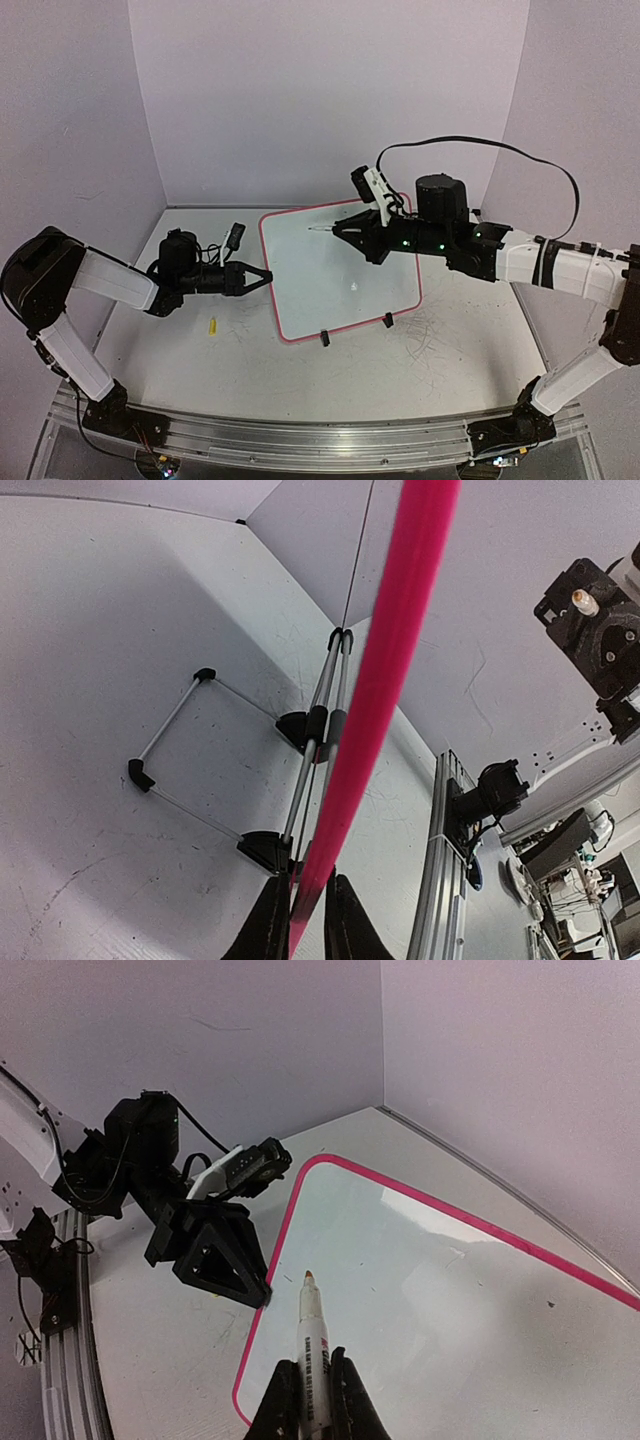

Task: Write a sentence on the whiteboard
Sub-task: Hold the whiteboard at the center of the board.

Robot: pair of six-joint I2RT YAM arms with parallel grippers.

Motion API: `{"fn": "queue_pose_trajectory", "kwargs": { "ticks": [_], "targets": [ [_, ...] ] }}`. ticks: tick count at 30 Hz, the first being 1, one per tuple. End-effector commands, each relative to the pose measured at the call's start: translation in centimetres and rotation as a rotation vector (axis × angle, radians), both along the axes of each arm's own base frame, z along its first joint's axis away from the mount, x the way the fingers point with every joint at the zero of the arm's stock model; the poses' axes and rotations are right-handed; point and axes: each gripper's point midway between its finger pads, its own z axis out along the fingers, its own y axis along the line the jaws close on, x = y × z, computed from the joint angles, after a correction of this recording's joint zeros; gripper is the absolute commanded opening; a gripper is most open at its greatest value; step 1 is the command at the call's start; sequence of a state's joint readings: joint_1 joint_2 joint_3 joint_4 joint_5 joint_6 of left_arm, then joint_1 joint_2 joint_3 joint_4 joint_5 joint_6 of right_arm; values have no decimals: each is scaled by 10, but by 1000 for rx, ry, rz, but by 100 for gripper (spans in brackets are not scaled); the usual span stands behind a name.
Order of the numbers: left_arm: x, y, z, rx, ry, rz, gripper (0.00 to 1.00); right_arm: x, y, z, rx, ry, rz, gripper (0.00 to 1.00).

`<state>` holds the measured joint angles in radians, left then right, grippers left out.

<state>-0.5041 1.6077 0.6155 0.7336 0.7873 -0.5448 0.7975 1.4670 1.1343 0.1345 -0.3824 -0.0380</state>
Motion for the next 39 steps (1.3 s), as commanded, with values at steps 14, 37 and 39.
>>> {"fn": "queue_pose_trajectory", "kwargs": {
  "ticks": [14, 37, 39],
  "targets": [
    [5, -6, 20, -36, -96, -35, 16, -2, 2, 25, 51, -67, 11, 0],
    [0, -7, 15, -23, -128, -64, 0, 23, -18, 45, 98, -45, -183, 0],
    [0, -7, 15, -24, -128, -64, 0, 26, -17, 43, 86, -45, -201, 0]
  ]
}}
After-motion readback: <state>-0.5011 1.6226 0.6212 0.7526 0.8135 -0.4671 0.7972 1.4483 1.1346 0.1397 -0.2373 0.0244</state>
